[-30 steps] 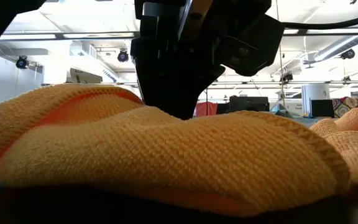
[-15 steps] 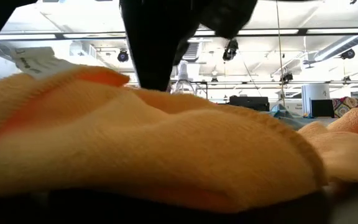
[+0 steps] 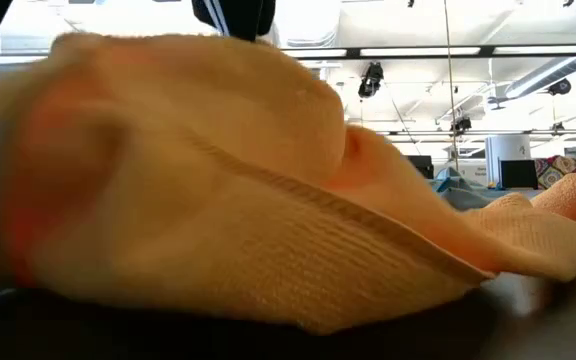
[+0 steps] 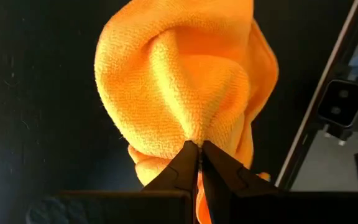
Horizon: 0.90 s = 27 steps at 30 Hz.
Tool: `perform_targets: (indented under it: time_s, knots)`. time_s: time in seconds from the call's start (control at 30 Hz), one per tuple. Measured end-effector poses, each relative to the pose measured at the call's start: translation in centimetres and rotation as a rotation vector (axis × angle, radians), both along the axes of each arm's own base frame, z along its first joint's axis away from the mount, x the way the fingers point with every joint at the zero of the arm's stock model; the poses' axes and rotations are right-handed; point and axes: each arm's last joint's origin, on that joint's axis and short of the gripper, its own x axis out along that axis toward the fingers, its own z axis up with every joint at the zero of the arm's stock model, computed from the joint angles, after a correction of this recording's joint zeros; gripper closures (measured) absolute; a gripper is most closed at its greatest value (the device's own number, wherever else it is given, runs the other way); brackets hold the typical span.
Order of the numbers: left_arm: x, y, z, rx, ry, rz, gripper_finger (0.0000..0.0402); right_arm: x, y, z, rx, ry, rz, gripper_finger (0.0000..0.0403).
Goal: Sort microfiber towel by color & place in baskets
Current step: Put the yellow towel into the orange bin
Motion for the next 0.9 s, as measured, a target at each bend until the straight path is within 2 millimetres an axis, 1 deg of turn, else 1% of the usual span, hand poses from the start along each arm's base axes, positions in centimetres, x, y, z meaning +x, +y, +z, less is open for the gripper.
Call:
perform_targets:
  time_s: [0.2, 0.43, 0.67, 0.9]
  knots:
    - [-0.4, 0.2, 1.0, -0.01, -0.014, 0.021, 0.0402, 0.1, 0.0, 0.0, -0.017, -0.013, -0.006, 0.0335]
    - [-1.3, 0.6, 3.3, -0.036, -0.066, 0.04, 0.0402, 0.1, 0.0, 0.0, -0.019, -0.016, -0.007, 0.0335]
    - [-2.6, 1.1, 6.4, -0.074, -0.15, 0.046, 0.0402, 0.1, 0.0, 0.0, -0.022, -0.02, 0.001, 0.0335]
    - [-4.1, 1.9, 9.7, -0.064, -0.27, 0.06, 0.0402, 0.2, -0.1, 0.0, -0.04, -0.032, -0.001, 0.0335]
